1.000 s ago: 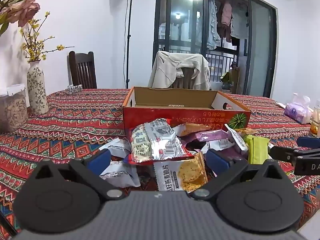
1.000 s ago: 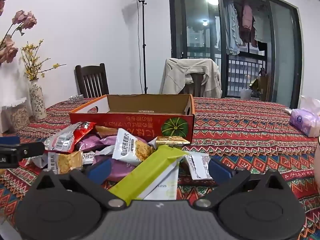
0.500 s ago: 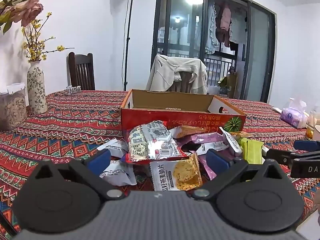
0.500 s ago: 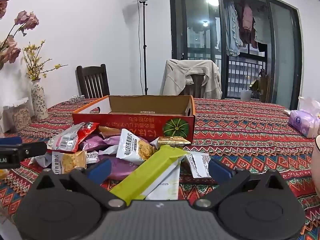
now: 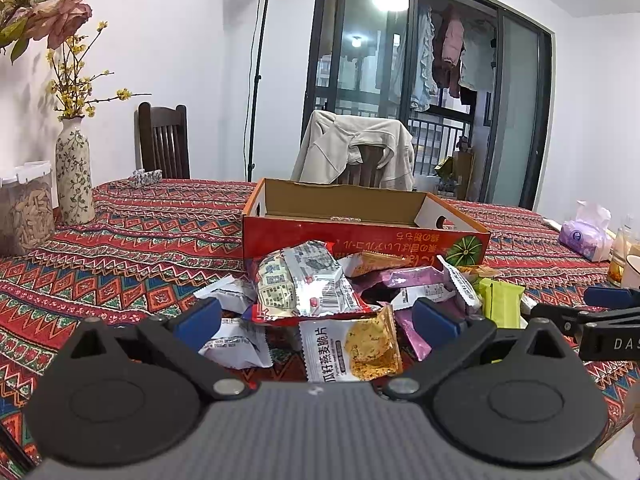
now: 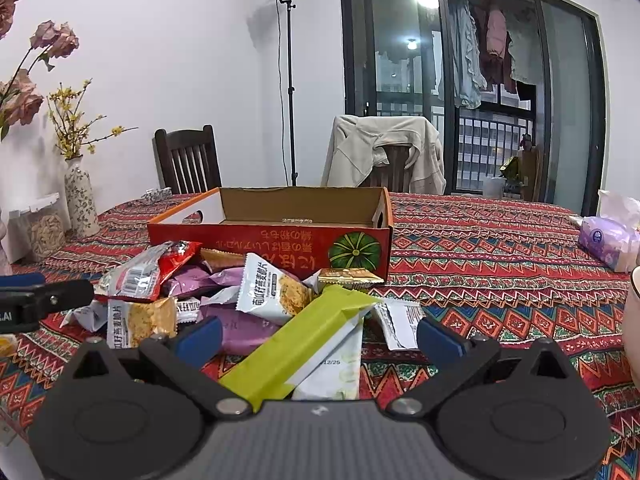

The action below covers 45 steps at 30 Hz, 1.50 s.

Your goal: Organize snacks

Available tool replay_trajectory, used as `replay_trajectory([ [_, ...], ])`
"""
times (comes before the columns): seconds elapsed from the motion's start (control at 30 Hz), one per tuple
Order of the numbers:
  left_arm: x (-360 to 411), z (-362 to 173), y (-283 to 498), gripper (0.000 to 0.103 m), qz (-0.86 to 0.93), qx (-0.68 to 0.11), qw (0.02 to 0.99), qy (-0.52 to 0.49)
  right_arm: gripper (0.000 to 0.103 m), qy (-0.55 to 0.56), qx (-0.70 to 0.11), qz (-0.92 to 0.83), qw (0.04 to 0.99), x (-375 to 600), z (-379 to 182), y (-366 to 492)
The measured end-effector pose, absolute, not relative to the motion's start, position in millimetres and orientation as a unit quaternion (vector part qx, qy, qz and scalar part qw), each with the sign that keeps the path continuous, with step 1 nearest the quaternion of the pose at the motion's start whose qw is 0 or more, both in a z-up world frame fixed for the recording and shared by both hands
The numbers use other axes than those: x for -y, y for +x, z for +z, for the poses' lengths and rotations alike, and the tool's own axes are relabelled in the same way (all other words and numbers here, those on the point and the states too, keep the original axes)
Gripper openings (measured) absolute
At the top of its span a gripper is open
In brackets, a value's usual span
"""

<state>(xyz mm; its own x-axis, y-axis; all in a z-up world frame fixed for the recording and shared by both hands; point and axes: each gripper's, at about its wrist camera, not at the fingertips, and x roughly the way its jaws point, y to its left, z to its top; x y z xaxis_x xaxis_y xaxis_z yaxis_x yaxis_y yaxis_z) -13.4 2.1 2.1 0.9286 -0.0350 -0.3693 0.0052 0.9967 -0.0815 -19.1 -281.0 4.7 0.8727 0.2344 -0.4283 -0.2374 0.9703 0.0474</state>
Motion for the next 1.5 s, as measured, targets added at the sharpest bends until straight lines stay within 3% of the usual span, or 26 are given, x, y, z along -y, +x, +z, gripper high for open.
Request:
replay_trajectory([
  [1.5, 0.9, 2.8, -17.5, 0.103, -0.016, -0.18, 0.983, -0.042, 0.103, -0.002, -0.223, 0.124, 0.967, 279.9, 2.5, -18.8],
])
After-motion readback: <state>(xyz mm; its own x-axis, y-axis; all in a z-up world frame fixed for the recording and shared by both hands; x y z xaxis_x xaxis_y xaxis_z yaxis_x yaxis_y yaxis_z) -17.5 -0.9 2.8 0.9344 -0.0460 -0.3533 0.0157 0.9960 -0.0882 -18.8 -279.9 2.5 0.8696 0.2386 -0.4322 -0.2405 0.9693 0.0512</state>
